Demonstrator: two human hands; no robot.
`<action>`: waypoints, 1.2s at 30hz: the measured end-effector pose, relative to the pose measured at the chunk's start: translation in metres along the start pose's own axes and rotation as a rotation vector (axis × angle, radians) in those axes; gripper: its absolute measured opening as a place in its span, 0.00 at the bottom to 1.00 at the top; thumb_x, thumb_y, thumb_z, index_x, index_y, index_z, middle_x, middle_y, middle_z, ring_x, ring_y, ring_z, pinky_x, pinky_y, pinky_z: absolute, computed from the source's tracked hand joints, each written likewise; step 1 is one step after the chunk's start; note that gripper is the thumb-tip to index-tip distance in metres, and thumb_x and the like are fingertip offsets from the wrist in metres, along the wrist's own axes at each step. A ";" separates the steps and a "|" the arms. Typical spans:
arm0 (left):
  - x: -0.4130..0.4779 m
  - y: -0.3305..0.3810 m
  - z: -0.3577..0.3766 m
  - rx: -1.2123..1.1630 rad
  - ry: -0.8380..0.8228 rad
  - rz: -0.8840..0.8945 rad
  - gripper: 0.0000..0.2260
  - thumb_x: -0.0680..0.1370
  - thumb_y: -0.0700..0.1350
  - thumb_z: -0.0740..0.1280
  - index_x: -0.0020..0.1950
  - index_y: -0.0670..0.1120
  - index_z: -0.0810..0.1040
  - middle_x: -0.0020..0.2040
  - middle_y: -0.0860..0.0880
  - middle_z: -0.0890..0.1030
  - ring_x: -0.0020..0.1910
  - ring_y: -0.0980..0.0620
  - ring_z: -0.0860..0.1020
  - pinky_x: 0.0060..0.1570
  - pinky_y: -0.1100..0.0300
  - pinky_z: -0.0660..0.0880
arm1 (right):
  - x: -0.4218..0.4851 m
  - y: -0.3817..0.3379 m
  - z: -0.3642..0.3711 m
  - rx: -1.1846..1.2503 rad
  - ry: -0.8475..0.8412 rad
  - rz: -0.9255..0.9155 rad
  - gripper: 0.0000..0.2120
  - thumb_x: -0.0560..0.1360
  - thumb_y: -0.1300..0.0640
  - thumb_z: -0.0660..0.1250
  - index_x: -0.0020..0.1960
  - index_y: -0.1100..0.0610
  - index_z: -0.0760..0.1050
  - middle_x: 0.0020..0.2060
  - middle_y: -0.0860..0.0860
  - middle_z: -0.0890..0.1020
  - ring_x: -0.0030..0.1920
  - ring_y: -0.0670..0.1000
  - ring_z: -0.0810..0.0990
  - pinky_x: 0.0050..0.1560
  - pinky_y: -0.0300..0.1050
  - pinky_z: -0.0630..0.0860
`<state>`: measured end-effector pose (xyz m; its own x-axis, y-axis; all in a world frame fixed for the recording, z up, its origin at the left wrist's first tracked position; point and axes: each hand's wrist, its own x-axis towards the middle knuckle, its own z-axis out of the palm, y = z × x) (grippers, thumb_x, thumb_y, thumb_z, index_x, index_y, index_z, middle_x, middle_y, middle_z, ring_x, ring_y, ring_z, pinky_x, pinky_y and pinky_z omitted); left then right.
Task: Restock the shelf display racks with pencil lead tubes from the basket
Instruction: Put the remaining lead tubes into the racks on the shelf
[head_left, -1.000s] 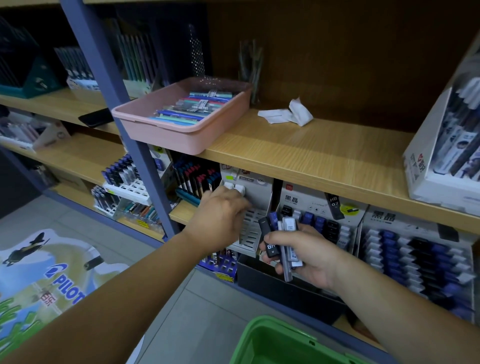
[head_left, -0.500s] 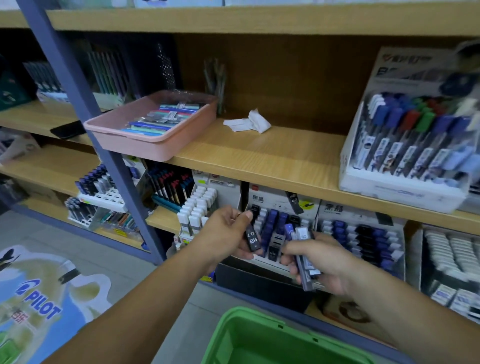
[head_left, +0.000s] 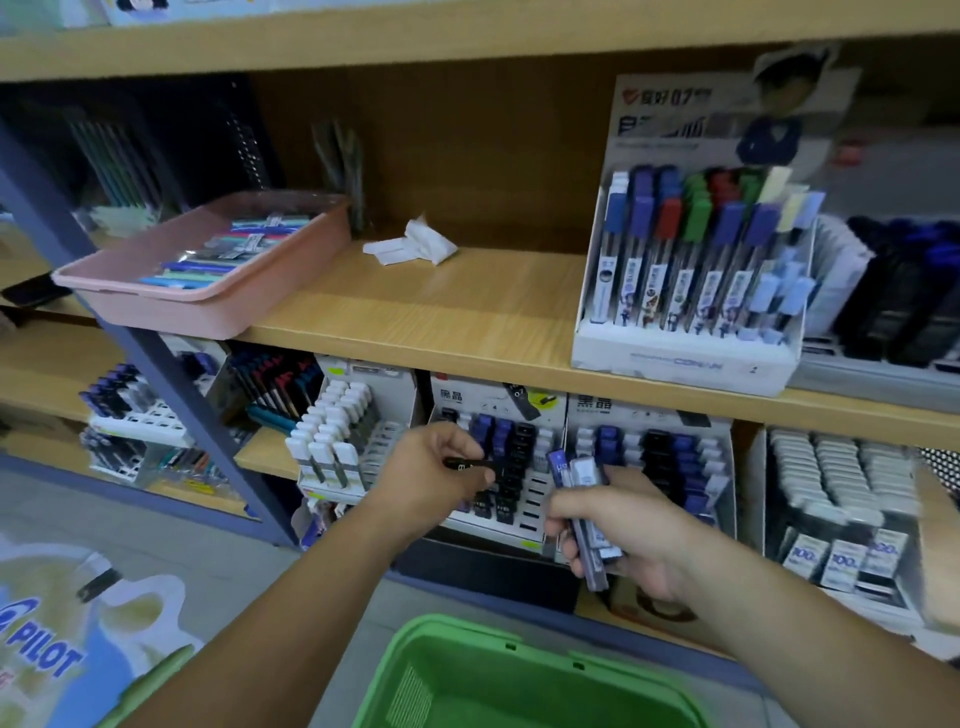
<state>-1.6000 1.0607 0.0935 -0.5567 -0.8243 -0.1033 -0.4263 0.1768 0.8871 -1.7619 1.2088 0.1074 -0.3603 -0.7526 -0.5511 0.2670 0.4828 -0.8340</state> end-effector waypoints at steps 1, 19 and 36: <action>0.001 0.001 -0.001 -0.012 0.000 0.000 0.07 0.75 0.38 0.78 0.47 0.45 0.81 0.48 0.46 0.85 0.35 0.56 0.81 0.38 0.60 0.79 | 0.001 -0.001 -0.001 -0.011 -0.008 -0.003 0.11 0.73 0.66 0.72 0.55 0.67 0.78 0.37 0.60 0.84 0.30 0.54 0.78 0.32 0.47 0.77; 0.000 0.010 -0.019 -0.192 -0.014 -0.006 0.11 0.80 0.35 0.71 0.61 0.44 0.81 0.41 0.42 0.82 0.41 0.45 0.85 0.42 0.61 0.82 | 0.006 -0.009 0.005 0.005 0.003 -0.073 0.19 0.72 0.65 0.76 0.60 0.68 0.76 0.38 0.60 0.85 0.31 0.55 0.79 0.32 0.46 0.77; 0.043 -0.028 -0.008 0.533 -0.179 0.383 0.06 0.78 0.39 0.73 0.50 0.49 0.87 0.43 0.61 0.82 0.40 0.68 0.78 0.44 0.74 0.70 | 0.005 -0.014 -0.003 0.104 -0.133 0.082 0.09 0.72 0.63 0.78 0.50 0.63 0.83 0.39 0.57 0.83 0.31 0.51 0.79 0.33 0.45 0.78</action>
<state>-1.6061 1.0162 0.0683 -0.8280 -0.5574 0.0607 -0.4432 0.7171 0.5379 -1.7702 1.1993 0.1159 -0.2144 -0.7682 -0.6032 0.3840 0.5015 -0.7752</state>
